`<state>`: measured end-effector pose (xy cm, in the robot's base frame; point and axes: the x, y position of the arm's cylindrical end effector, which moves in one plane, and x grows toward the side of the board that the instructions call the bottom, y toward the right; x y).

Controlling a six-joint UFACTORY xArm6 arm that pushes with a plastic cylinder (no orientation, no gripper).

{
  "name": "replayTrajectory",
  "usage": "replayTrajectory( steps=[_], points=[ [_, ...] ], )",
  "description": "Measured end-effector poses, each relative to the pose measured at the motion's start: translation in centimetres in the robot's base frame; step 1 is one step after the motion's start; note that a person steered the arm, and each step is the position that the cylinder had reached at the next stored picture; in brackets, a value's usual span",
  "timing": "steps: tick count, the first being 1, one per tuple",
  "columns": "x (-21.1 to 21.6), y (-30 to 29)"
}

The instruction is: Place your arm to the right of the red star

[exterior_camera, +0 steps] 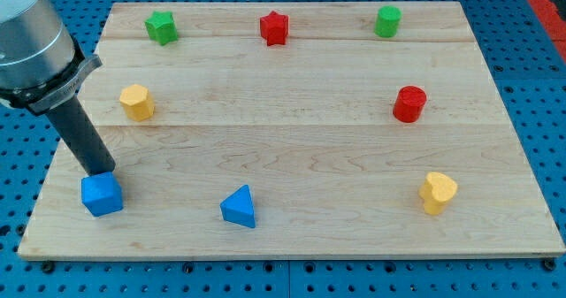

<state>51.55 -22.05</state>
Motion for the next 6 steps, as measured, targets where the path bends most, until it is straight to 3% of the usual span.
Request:
replayTrajectory(
  steps=[2,4,5,6],
  points=[
    [-0.6,0.1],
    [-4.8,2.1],
    [-7.8,11.2],
    [-15.2,19.4]
  ],
)
